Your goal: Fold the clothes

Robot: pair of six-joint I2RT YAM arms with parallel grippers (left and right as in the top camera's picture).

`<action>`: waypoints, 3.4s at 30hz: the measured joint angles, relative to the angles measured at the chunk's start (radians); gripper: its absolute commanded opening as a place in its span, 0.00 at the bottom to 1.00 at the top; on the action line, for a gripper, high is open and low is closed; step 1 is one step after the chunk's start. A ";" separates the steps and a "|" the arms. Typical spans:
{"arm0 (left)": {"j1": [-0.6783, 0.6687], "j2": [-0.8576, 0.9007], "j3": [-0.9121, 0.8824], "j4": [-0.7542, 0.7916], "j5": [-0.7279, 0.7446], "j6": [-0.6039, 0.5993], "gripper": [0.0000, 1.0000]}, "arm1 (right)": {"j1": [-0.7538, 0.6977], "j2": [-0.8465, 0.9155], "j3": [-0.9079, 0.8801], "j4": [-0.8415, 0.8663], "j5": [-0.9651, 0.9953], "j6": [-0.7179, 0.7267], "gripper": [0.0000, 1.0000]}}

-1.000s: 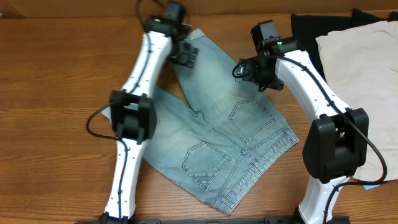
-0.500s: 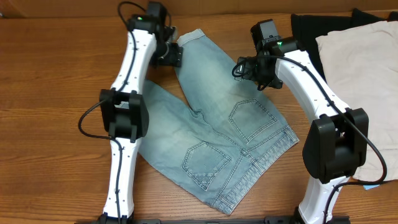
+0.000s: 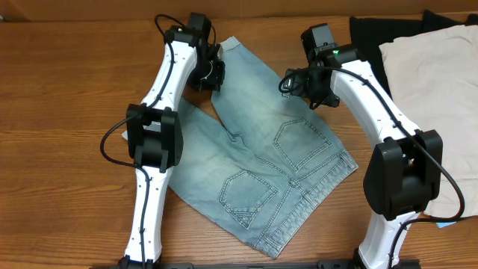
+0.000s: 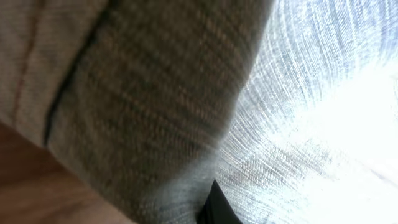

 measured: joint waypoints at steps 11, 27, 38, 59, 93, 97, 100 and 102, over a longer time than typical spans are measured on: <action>0.077 0.000 0.254 -0.359 -0.286 0.000 0.22 | 0.000 0.000 0.000 -0.026 -0.037 0.000 0.98; -0.140 0.000 0.112 0.049 -0.368 0.034 0.98 | 0.000 0.000 0.000 -0.049 -0.060 0.000 0.99; -0.014 0.000 0.561 -0.233 -0.368 0.028 1.00 | 0.000 0.000 0.000 0.014 -0.060 0.000 0.99; 0.051 -0.020 0.077 -0.219 -0.445 0.066 0.76 | 0.000 0.000 0.000 0.007 -0.060 0.001 0.97; 0.142 -0.156 0.622 -0.410 -0.317 0.036 1.00 | -0.019 0.006 -0.297 -0.021 -0.077 0.080 0.61; 0.141 -0.163 0.626 -0.410 -0.292 0.056 1.00 | -0.021 -0.006 -0.368 0.095 -0.074 0.098 0.23; 0.132 -0.163 0.626 -0.409 -0.284 0.065 1.00 | -0.021 -0.030 -0.412 0.220 -0.071 0.108 0.09; 0.124 -0.163 0.626 -0.409 -0.283 0.077 1.00 | -0.020 -0.031 -0.419 0.319 -0.054 0.105 0.04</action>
